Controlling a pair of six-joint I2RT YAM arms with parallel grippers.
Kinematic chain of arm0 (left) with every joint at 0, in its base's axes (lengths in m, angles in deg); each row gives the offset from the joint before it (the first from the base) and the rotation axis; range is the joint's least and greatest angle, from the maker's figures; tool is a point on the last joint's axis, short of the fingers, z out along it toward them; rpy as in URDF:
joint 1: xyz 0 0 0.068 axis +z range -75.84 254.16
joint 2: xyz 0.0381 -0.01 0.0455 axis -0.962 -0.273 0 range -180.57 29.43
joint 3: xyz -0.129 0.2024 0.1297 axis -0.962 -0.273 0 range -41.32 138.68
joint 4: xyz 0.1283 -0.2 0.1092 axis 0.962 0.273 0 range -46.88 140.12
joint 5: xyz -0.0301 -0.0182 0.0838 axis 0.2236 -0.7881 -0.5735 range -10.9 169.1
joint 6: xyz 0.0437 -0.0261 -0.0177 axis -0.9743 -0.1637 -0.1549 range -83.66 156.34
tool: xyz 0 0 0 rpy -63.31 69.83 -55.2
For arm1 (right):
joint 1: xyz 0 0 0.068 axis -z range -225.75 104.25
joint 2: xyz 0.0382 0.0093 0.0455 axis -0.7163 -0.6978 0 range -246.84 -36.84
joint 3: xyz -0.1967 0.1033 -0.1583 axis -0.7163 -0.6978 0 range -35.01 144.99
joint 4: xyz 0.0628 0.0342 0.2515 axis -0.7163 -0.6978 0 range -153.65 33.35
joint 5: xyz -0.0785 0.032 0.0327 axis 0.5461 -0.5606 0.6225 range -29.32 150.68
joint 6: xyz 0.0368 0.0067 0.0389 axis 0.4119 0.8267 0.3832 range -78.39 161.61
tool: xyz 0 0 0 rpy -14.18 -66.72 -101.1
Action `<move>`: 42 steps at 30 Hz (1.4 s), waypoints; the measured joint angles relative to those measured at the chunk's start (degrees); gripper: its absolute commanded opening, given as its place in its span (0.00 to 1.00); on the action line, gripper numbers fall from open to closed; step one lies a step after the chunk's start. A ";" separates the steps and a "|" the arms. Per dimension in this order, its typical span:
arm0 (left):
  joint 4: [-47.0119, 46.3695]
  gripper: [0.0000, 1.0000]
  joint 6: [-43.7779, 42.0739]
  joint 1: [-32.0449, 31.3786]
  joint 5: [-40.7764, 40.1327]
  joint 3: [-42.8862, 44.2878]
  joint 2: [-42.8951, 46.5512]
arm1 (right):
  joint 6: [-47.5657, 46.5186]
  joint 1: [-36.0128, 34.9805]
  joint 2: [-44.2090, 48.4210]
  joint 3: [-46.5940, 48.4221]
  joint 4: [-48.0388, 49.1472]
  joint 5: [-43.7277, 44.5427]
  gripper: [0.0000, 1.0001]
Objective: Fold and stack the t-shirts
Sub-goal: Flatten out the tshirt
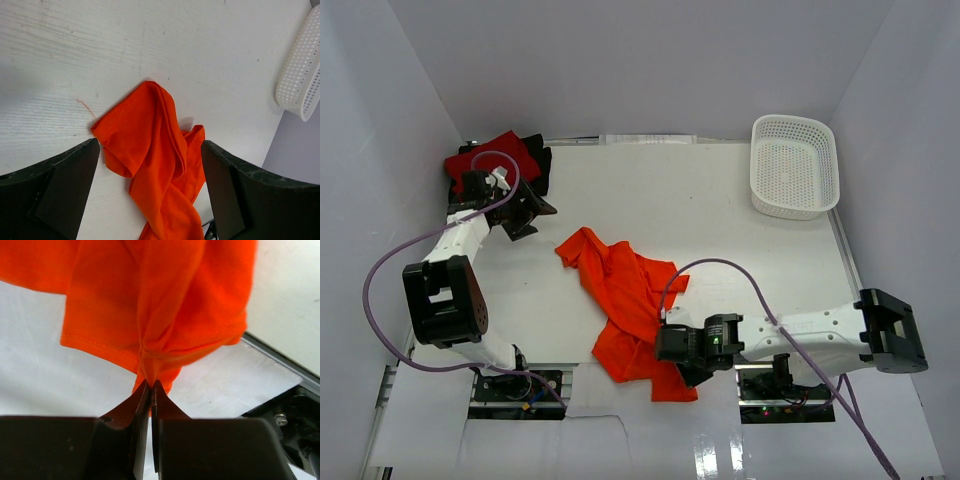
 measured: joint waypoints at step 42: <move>6.80 0.80 -6.23 -14.01 -9.07 21.57 -23.63 | -14.29 27.06 14.47 8.15 -14.47 6.03 0.08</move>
